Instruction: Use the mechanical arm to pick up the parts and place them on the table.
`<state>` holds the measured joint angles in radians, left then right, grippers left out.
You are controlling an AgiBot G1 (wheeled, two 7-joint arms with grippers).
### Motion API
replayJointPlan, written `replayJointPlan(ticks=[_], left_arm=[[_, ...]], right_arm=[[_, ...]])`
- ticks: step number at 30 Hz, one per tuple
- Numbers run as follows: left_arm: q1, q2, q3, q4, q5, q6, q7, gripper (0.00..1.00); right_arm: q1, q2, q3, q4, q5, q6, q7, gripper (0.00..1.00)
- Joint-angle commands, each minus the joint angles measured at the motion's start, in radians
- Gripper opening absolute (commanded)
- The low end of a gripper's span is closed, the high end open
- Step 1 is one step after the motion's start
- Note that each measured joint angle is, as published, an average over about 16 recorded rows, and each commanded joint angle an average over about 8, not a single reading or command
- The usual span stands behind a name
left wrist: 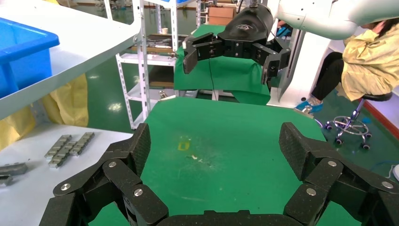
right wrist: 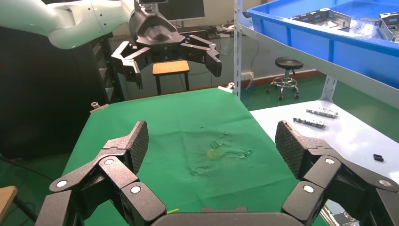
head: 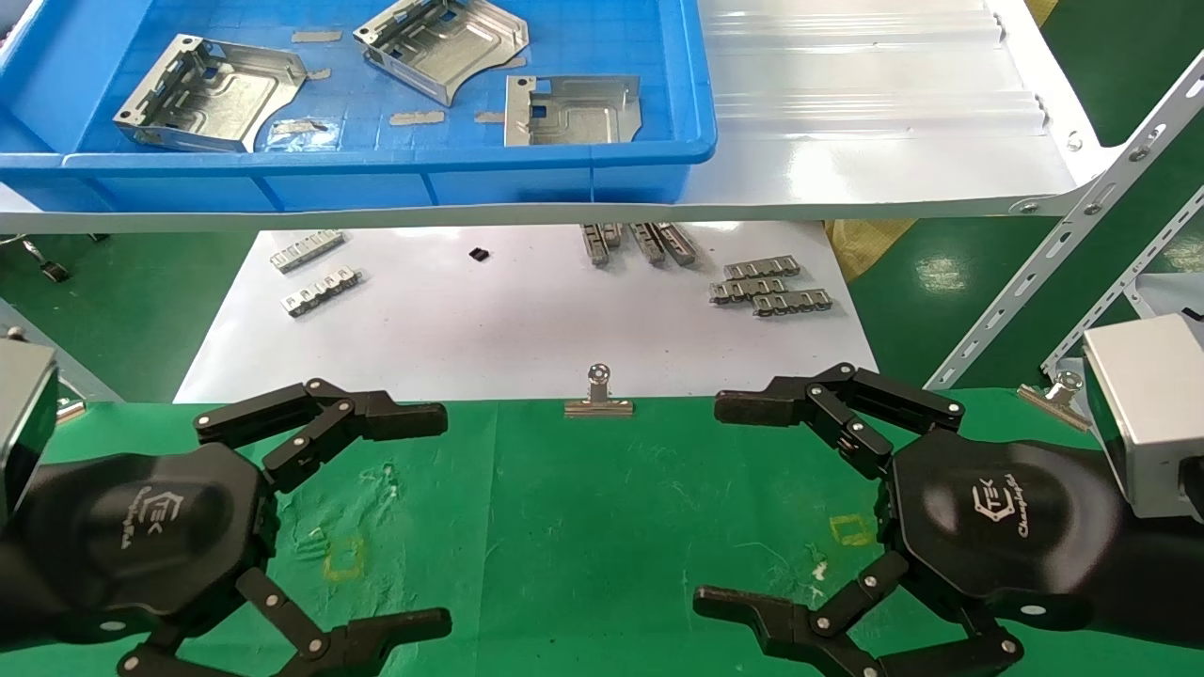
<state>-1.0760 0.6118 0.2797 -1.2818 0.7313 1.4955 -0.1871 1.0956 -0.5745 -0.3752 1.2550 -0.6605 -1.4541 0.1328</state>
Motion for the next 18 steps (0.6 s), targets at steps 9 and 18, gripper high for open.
replayJointPlan(ticks=[9,18], left_arm=[[0.0,0.0,0.0,0.0,0.0,0.0,0.0,1.0],[0.0,0.0,0.0,0.0,0.0,0.0,0.0,1.0]], right_arm=[[0.0,0.0,0.0,0.0,0.0,0.0,0.0,0.0],[0.0,0.0,0.0,0.0,0.0,0.0,0.0,0.0]])
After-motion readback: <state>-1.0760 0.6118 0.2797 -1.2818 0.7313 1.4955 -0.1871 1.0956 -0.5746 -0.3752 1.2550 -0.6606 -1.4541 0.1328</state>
